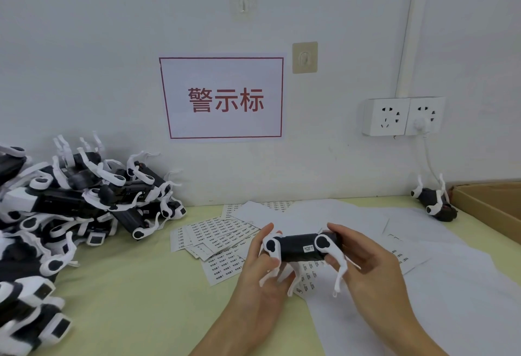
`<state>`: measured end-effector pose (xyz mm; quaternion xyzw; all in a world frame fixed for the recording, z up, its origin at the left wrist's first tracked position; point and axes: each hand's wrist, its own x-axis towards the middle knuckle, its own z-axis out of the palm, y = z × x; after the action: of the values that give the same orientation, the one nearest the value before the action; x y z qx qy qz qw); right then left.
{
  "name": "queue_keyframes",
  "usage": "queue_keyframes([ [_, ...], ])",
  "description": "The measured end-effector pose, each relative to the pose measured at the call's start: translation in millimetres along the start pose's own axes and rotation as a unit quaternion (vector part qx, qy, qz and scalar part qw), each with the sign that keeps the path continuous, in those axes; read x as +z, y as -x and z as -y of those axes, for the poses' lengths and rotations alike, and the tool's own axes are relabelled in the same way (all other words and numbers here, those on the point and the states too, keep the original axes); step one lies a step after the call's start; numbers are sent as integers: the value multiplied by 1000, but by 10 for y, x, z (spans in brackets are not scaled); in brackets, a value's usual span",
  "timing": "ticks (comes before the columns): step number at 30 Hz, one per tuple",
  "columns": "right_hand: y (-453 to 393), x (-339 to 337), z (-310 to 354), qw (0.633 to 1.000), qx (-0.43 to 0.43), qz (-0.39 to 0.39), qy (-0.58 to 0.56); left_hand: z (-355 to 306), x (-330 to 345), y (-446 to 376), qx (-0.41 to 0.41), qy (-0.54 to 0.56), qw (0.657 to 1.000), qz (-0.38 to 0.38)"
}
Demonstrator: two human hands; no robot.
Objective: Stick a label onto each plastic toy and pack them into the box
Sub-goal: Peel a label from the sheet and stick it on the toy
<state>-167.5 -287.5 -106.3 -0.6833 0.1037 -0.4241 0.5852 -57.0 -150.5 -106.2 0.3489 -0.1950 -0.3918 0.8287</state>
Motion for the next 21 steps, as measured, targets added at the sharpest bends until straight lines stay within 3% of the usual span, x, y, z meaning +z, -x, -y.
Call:
queue_keyframes([
  [10,-18,-48,-27,998,50,36,31,3,-46,-14,40,-54,998,15],
  [14,-57,-104,1,996,59,37,59,-16,9,16,16,-31,999,17],
  [21,-82,-249,94,994,96,49,21,63,71,3,79,-165,982,-45],
])
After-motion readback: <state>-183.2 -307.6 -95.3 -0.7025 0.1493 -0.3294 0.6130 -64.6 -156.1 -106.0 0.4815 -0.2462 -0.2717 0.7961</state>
